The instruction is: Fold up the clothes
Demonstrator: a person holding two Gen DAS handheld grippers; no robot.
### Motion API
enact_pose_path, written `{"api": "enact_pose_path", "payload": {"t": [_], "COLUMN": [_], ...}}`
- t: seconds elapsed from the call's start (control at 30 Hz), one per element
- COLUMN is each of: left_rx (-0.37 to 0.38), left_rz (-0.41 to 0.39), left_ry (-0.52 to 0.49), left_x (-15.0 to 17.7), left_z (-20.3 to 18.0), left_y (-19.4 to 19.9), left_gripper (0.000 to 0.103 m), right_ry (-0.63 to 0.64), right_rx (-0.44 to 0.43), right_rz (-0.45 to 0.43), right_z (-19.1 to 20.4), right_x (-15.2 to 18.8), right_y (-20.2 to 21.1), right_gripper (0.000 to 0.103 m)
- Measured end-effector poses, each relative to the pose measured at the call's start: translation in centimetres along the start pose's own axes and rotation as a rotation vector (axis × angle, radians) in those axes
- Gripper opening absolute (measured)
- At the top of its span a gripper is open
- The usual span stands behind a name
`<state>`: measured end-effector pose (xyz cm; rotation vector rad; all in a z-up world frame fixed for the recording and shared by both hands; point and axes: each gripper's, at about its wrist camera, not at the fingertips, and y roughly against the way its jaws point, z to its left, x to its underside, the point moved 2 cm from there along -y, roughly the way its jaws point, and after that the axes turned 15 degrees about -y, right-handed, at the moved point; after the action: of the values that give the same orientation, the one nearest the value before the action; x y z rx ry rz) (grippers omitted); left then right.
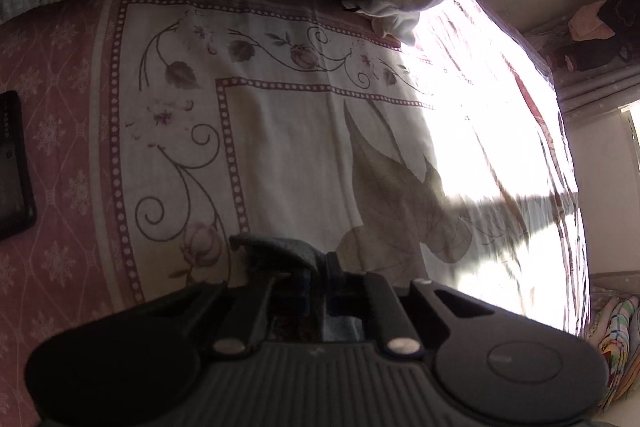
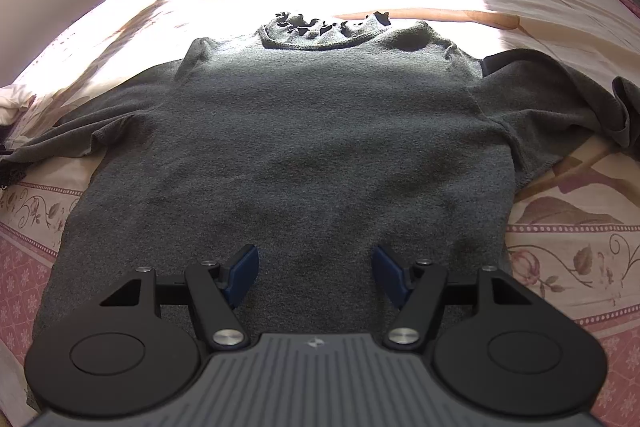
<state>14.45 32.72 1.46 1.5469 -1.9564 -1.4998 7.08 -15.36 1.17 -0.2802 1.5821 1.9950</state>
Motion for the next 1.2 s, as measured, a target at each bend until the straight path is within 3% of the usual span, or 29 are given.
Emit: {"api": "enact_pose_path", "payload": {"t": [0.1,0.23,0.33,0.47,0.73,0.87,0.97,1.03,1.13,1.2], "left_rx": [0.068,0.169,0.097,-0.065,-0.171,-0.263,-0.205,-0.139,-0.033,-0.012], "left_rz": [-0.124,-0.416,-0.471,-0.356,-0.289,-0.238,-0.215,-0.206,-0.191,-0.189], "left_ry": [-0.135,-0.422,-0.501,-0.477,-0.44,-0.438,-0.422,-0.404,-0.335,-0.291], "left_x": [-0.4,0.0,0.4,0.4,0.8,1.7,2.7,3.0,3.1,2.5], "left_z": [-1.5,-3.2,-2.3,-0.1,1.1,0.7,1.7,2.3,3.8,4.6], "left_y": [1.4,4.0,4.2,1.8,1.2,1.6,3.3,4.1,4.2,3.4], "left_gripper": [0.003,0.003,0.003,0.004,0.004,0.016,0.028,0.043,0.044,0.039], "right_ry": [0.001,0.0,0.004,0.006,0.009,0.015,0.022,0.033,0.051,0.07], "right_rx": [0.0,0.001,0.002,0.003,0.003,0.005,-0.012,-0.055,-0.13,-0.17], "right_rz": [-0.001,-0.001,-0.003,-0.003,-0.003,-0.011,-0.03,-0.036,-0.054,-0.07], "right_z": [0.0,0.0,0.0,0.1,0.2,0.4,0.7,1.2,2.2,3.4], "right_x": [0.0,0.0,0.1,0.1,0.2,0.1,0.0,-0.1,-0.4,-1.0], "right_y": [0.0,0.0,0.0,0.1,0.1,-0.1,0.1,0.3,0.9,1.2], "right_gripper": [0.067,0.067,0.068,0.068,0.068,0.07,0.07,0.07,0.069,0.068]}}
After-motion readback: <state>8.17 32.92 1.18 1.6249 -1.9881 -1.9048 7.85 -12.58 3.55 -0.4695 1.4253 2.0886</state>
